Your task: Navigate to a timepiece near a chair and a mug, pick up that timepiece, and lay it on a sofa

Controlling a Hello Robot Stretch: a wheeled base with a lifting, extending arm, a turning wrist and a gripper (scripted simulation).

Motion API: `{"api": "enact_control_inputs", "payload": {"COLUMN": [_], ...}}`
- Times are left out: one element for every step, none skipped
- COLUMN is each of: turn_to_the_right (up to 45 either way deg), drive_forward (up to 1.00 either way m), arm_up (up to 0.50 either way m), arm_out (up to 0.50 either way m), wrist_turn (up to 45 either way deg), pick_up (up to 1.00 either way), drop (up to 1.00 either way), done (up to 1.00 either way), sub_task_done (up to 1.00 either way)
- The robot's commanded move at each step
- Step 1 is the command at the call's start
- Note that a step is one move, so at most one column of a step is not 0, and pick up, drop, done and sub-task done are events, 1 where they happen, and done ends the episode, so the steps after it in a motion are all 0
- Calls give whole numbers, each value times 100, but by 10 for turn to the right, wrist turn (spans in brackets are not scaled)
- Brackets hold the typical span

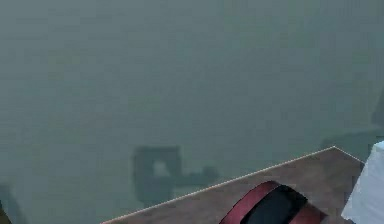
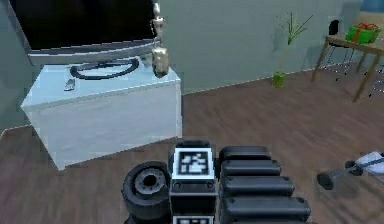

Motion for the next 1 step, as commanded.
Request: {"api": "enact_control_inputs", "payload": {"turn_to_the_right": [-450], "drive_forward": [0], "arm_up": [0], "arm_out": [0], "wrist_turn": [0], "pick_up": [0], "drop": [0], "done": [0], "sub_task_done": [0]}}
